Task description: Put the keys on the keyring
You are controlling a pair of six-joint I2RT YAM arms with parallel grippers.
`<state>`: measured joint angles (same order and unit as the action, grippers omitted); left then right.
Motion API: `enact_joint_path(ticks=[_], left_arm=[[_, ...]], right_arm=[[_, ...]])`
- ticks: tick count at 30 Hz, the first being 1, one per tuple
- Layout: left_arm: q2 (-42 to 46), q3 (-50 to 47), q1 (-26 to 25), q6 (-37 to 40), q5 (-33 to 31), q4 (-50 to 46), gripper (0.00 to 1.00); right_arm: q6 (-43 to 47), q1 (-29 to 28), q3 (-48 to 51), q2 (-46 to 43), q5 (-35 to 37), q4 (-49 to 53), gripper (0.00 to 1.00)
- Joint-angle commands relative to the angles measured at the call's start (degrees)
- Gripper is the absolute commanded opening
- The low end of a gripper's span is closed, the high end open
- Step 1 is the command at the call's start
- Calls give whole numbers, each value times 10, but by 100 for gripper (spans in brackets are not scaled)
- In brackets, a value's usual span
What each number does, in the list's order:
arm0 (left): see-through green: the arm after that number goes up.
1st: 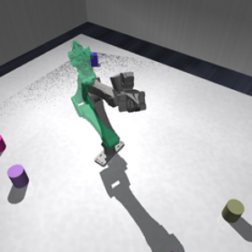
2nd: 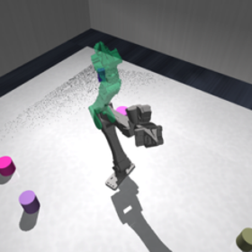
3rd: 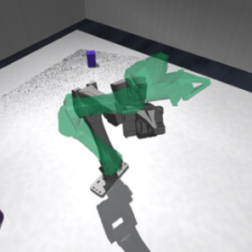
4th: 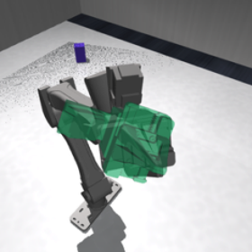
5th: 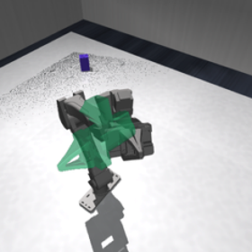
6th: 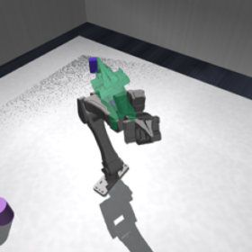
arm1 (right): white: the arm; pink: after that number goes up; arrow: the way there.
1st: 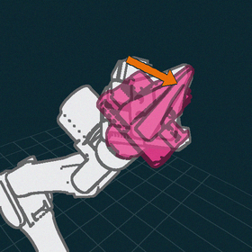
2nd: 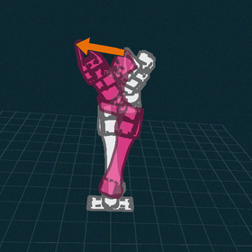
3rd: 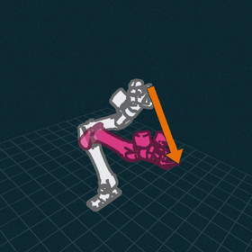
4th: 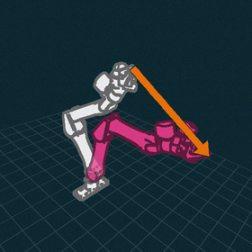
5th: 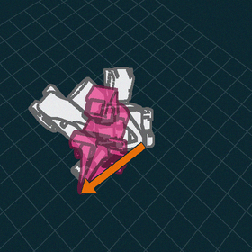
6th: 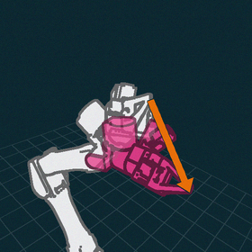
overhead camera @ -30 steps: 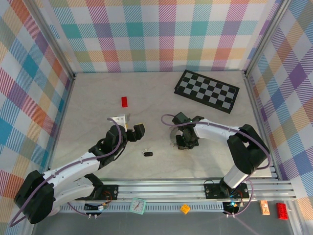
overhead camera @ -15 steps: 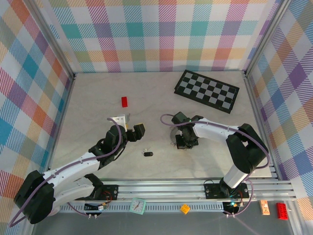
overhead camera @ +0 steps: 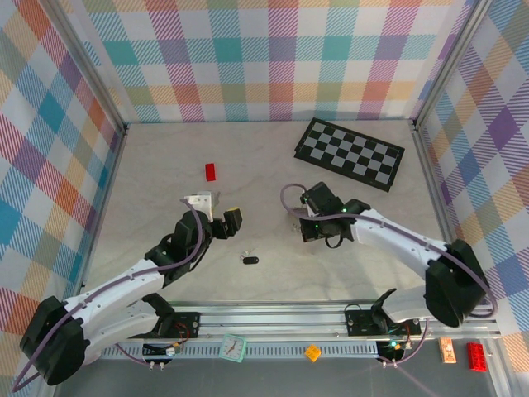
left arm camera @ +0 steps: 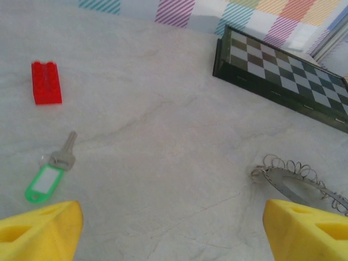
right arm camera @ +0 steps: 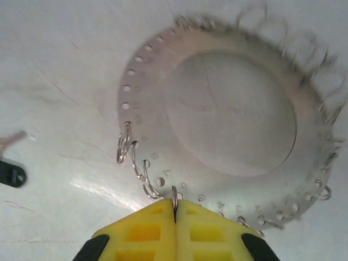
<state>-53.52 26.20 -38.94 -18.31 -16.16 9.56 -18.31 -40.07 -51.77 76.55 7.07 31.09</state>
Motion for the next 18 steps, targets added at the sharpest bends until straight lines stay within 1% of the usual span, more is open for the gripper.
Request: enact_joint_path(ticks=[1,4,8,11,16,18], left_arm=[[-2,49,-8,93,-5,-1,83],[-13,80,-6,160,5,3,82],[-34,123,7,217,25,2,79],[-47,152,24,245,58,0,76],[-69,199,53,280,113,-18,67],[-81,218,63,293,143,-34,61]], right_arm=[[86,3,17,-34,17,-95,0],[127,15,27,-55,6,-152,0],[148,62,37,-76,-80,-221,0],[182,70,48,-93,-110,-266,0],[234,80,50,-106,-164,-302,0],[263,83,55,-110,-191,-319,0]])
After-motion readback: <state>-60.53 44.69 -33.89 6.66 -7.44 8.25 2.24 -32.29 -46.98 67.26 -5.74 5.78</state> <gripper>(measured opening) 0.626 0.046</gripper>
